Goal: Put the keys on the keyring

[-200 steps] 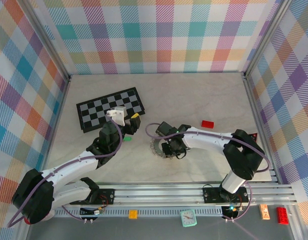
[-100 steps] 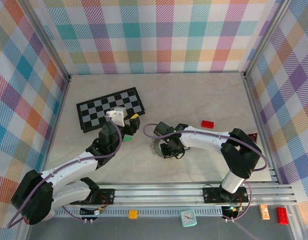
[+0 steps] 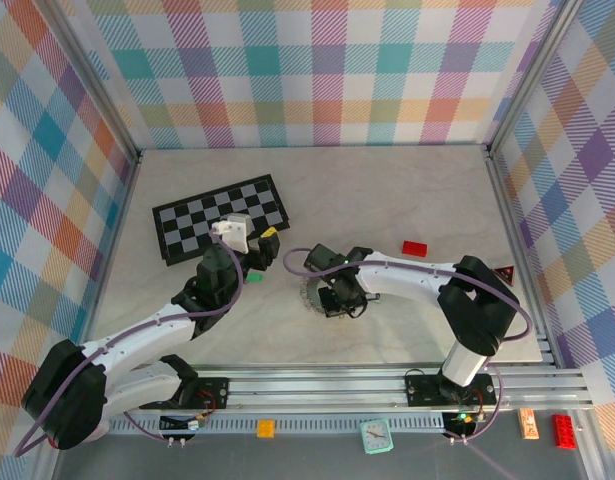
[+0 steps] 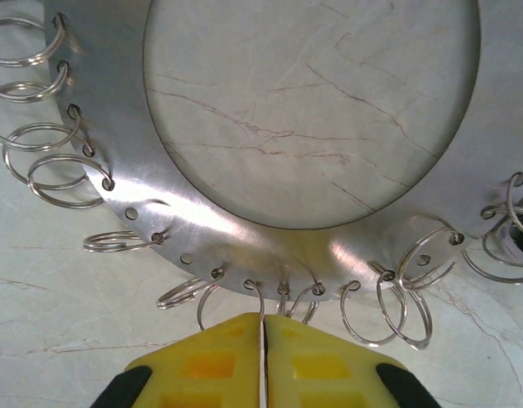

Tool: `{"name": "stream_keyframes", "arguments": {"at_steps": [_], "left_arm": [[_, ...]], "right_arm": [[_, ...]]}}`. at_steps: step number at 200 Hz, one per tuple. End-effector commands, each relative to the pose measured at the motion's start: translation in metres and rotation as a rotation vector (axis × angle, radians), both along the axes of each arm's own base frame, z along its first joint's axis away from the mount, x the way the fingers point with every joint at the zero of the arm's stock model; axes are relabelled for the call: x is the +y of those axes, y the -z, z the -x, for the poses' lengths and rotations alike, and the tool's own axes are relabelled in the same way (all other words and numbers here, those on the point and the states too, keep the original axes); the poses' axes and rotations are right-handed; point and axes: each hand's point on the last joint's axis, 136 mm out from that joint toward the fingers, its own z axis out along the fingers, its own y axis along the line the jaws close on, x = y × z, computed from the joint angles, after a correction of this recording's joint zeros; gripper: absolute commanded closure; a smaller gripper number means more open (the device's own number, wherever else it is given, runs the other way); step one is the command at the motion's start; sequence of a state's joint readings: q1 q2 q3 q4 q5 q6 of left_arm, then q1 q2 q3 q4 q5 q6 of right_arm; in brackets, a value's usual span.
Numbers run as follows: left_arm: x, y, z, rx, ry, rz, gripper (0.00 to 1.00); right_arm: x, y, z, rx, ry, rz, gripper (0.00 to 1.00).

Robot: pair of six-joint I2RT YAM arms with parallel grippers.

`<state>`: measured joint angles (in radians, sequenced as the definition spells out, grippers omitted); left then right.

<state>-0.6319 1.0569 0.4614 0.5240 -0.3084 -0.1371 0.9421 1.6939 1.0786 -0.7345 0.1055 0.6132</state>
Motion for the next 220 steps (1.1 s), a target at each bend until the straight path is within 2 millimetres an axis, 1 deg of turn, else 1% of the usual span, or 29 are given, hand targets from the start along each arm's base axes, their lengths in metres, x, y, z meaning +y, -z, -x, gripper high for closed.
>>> {"name": "stream_keyframes", "arguments": {"at_steps": [1,43,90,151,178,202,220], "left_arm": [[0.007,-0.008,0.000,-0.035,-0.024,0.004,0.29],[0.007,-0.007,0.000,-0.034,-0.023,0.003,0.29],[0.008,-0.006,0.001,-0.033,-0.027,0.002,0.29],[0.009,-0.006,0.000,-0.034,-0.029,0.000,0.29],[0.009,-0.006,0.000,-0.033,-0.028,-0.002,0.29],[0.009,-0.007,0.000,-0.035,-0.029,-0.002,0.29],[0.008,-0.007,0.001,-0.035,-0.028,-0.002,0.29]], "right_arm": [[0.001,-0.008,-0.003,-0.014,-0.014,0.016,0.85],[0.002,-0.004,-0.005,-0.006,-0.023,0.044,0.84],[-0.001,0.006,-0.004,0.025,-0.026,0.091,0.84],[-0.002,0.009,-0.001,0.046,-0.031,0.105,0.85],[-0.002,0.002,-0.001,0.039,-0.028,0.096,0.85],[-0.002,-0.012,-0.001,0.015,-0.015,0.062,0.85],[-0.006,-0.021,0.003,0.009,0.010,0.042,0.81]]}}
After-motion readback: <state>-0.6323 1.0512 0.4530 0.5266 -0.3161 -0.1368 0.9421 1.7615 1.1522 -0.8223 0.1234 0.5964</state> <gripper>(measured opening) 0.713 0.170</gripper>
